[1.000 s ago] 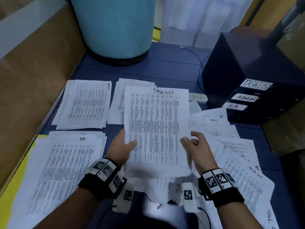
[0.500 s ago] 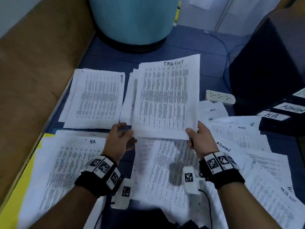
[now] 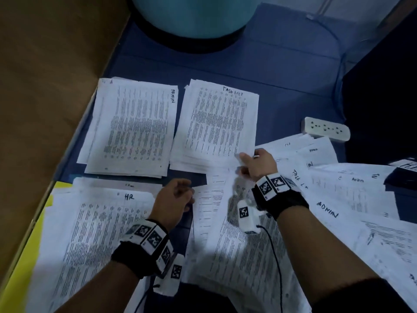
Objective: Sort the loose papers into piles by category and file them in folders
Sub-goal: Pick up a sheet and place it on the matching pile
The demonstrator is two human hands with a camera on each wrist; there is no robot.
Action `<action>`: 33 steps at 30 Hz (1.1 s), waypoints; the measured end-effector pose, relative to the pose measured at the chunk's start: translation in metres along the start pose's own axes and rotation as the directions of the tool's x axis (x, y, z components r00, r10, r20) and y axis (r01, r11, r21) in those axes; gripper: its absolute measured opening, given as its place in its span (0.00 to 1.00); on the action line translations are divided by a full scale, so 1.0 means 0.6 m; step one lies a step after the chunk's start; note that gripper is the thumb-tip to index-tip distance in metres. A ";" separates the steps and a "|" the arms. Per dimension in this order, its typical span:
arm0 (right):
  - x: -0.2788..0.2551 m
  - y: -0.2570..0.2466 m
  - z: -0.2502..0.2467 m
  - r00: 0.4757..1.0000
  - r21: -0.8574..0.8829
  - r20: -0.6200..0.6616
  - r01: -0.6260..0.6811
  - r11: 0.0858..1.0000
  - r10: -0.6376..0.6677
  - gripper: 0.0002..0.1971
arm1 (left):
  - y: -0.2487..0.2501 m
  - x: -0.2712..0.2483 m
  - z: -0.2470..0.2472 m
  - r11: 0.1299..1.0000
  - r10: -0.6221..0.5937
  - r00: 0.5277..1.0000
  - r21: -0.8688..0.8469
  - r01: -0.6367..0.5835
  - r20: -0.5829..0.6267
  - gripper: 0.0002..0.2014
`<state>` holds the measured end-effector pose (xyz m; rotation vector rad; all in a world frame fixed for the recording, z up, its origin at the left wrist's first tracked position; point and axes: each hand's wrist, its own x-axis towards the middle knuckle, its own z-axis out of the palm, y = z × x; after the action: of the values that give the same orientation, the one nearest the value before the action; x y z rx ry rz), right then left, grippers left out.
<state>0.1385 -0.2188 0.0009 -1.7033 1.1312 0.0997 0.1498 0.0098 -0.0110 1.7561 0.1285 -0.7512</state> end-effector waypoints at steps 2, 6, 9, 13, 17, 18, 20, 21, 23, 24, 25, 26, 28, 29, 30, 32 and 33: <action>-0.015 0.013 -0.028 0.996 -0.112 -0.053 0.063 0.992 -0.069 0.14 | -0.004 -0.007 0.012 1.000 0.001 0.999 0.009 -0.002 0.036 0.10; -0.073 0.081 -0.104 0.993 -0.148 -0.093 0.064 0.987 -0.078 0.09 | -0.017 -0.027 0.039 0.995 -0.014 0.993 0.101 0.002 0.120 0.10; -0.133 0.147 -0.152 0.993 -0.223 -0.114 -0.013 0.975 -0.013 0.09 | -0.023 -0.048 0.060 0.959 0.016 0.985 0.277 -0.065 0.173 0.10; -0.209 0.219 -0.174 0.986 -0.319 -0.140 -0.135 0.938 0.095 0.15 | -0.026 -0.079 0.082 0.911 0.030 0.977 0.397 -0.114 0.212 0.18; -0.247 0.273 -0.147 0.975 -0.254 -0.128 -0.210 0.944 0.182 0.25 | -0.038 -0.104 0.096 0.894 0.018 0.978 0.435 -0.109 0.207 0.23; -0.253 0.282 -0.140 0.974 -0.237 -0.119 -0.216 0.947 0.192 0.28 | -0.042 -0.109 0.098 0.894 0.030 0.979 0.434 -0.116 0.200 0.24; -0.262 0.292 -0.132 0.978 -0.202 -0.119 -0.193 0.960 0.171 0.26 | -0.048 -0.118 0.103 0.893 0.037 0.981 0.435 -0.117 0.188 0.24; -0.266 0.297 -0.133 0.983 -0.188 -0.128 -0.157 0.970 0.134 0.20 | -0.050 -0.122 0.104 0.891 0.032 0.982 0.439 -0.112 0.186 0.24; -0.275 0.303 -0.147 0.987 -0.161 -0.147 -0.091 0.983 0.067 0.09 | -0.052 -0.134 0.106 0.888 0.019 0.982 0.448 -0.102 0.185 0.23; -0.281 0.303 -0.158 0.987 -0.145 -0.152 -0.069 0.987 0.046 0.07 | -0.053 -0.140 0.106 0.891 0.014 0.983 0.444 -0.096 0.185 0.23; -0.287 0.303 -0.170 0.987 -0.131 -0.160 -0.046 0.990 0.024 0.07 | -0.055 -0.146 0.107 0.894 0.016 0.982 0.438 -0.097 0.187 0.23; -0.294 0.302 -0.183 0.986 -0.113 -0.165 -0.027 0.993 0.008 0.07 | -0.055 -0.151 0.106 0.898 0.018 0.981 0.428 -0.100 0.191 0.23; -0.305 0.304 -0.208 0.984 -0.029 -0.177 0.002 1.000 -0.007 0.06 | -0.055 -0.159 0.107 0.922 0.012 0.978 0.377 -0.092 0.210 0.24; -0.310 0.306 -0.218 0.984 0.014 -0.177 0.019 1.000 -0.017 0.06 | -0.051 -0.163 0.109 0.942 0.001 0.974 0.327 -0.078 0.228 0.24; -0.316 0.307 -0.227 0.983 0.055 -0.181 0.039 0.998 -0.029 0.07 | -0.046 -0.167 0.113 0.960 -0.011 0.970 0.273 -0.058 0.245 0.24; -0.324 0.310 -0.242 0.981 0.158 -0.188 0.079 0.984 -0.049 0.07 | -0.033 -0.175 0.121 0.982 0.002 0.963 0.184 -0.053 0.268 0.21; -0.326 0.312 -0.247 0.980 0.204 -0.186 0.104 0.973 -0.066 0.06 | -0.025 -0.182 0.124 0.987 0.027 0.961 0.147 -0.070 0.276 0.19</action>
<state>-0.1669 -0.2141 0.0450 -1.5884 1.1526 -0.2252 0.0260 -0.0208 0.0262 1.7760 -0.1636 -0.9813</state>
